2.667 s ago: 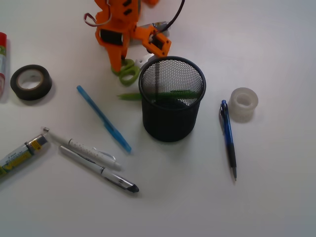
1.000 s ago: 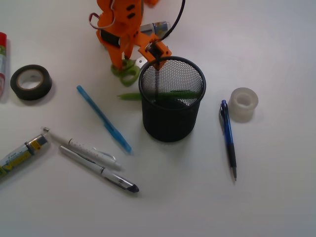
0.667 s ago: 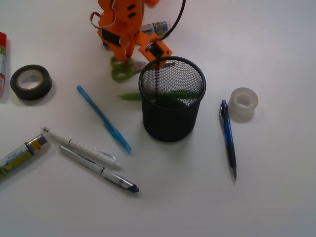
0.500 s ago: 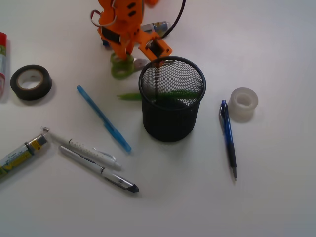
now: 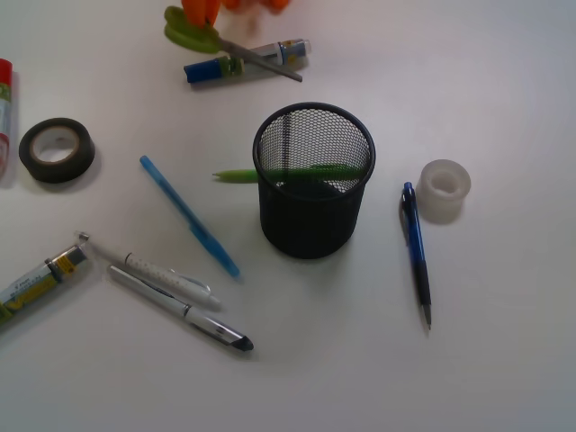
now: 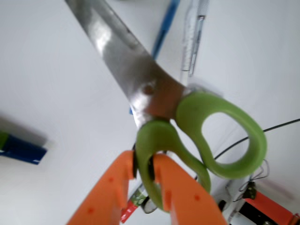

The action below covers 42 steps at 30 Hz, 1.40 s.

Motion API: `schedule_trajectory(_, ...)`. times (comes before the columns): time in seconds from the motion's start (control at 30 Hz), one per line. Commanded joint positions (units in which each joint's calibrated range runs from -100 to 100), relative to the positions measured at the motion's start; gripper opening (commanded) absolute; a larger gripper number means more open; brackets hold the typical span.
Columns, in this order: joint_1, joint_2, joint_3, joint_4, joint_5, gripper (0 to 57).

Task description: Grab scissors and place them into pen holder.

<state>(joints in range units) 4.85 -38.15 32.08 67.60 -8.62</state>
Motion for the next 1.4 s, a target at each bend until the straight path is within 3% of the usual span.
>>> schedule_trajectory(0.0,-1.1,-5.5,-3.0,-6.1,1.9,0.3)
schedule_trajectory(0.37,-6.8,-4.6,-4.9,-19.7,8.4,0.3)
schedule_trajectory(0.73,-12.8,21.1,-19.7,-22.2,14.9,0.3)
schedule_trajectory(1.07,-12.5,28.3,-41.1,-8.7,15.6,0.3)
schedule_trajectory(1.37,-10.8,32.2,-33.1,-17.9,19.0,0.3)
